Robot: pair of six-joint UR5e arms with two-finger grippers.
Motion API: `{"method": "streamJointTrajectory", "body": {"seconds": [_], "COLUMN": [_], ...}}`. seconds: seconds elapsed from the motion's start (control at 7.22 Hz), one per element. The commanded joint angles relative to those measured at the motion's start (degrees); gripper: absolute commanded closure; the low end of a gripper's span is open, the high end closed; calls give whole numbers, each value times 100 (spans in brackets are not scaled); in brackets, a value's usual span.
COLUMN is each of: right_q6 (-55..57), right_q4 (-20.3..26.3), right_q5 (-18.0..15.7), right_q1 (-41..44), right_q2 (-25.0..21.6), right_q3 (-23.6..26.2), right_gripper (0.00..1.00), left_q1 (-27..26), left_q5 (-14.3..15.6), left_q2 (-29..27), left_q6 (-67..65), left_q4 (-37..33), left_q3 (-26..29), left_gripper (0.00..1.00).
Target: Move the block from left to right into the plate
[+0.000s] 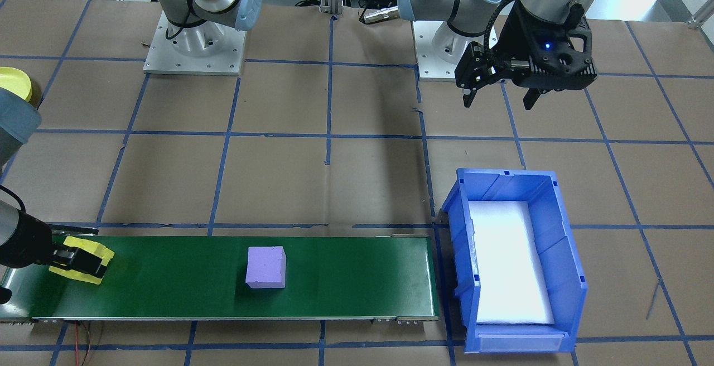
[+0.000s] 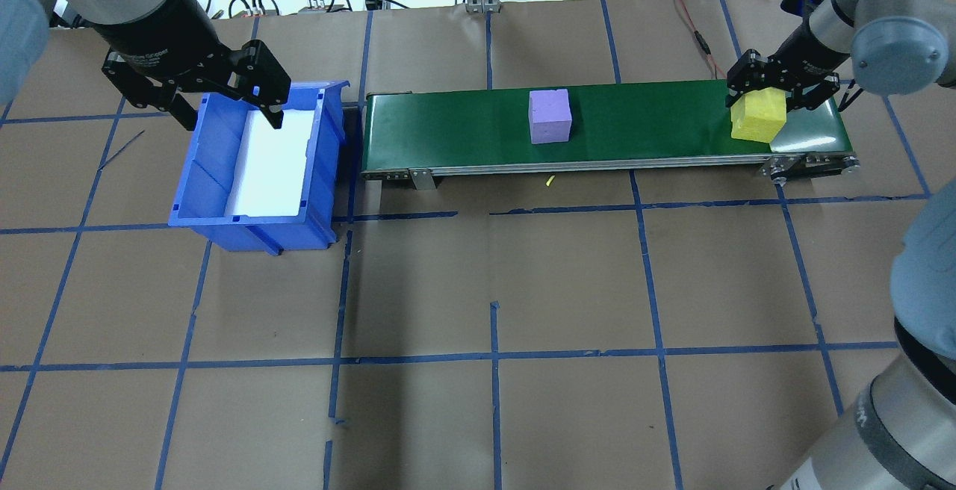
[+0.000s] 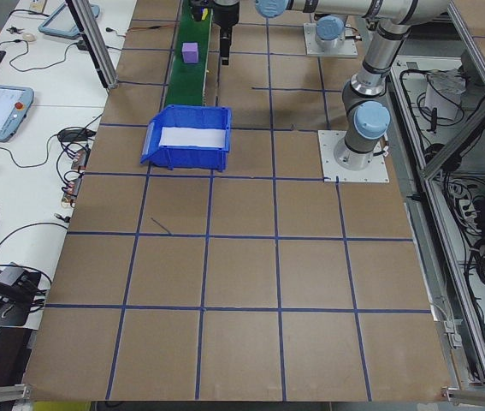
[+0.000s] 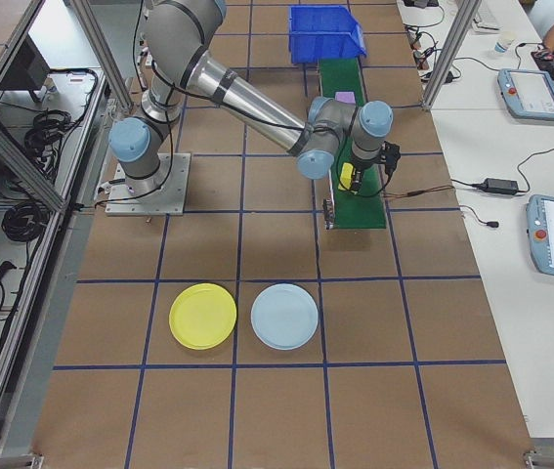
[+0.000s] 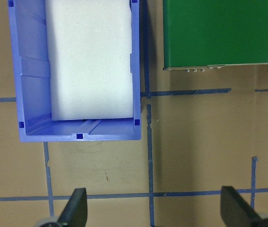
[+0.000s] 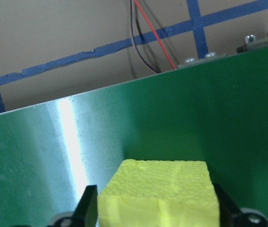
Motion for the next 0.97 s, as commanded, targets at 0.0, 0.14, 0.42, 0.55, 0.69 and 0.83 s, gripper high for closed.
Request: {"method": "streamJointTrajectory", "body": {"seconds": [0.0,0.14,0.42,0.55,0.69,0.83], "right_q6": [-118,-153,-1586,-2308,-2968,-3540], "right_q4": [20,90,248,310,310,328], "right_q5": [-217,-269,-898,-920,-955,-1164], "right_q1": [-22,-248,-766,-1387,-1741,-2162], "right_q2": [-68,-225,-446,-647,-927,-1156], "right_q3": [-82,-143,39,232,382,575], "right_gripper": [79,83,86,87,87,87], "left_q1": [8,0,0,-9,-9,-9], "left_q5": [2,-6,-6,11,3,-6], "left_q2": [0,0,0,0,-9,0], "left_q6": [1,1,-16,27,-33,-43], "left_q4": [0,0,0,-9,0,0], "left_q3": [0,9,0,0,0,0], "left_gripper": [0,0,0,0,0,0]}}
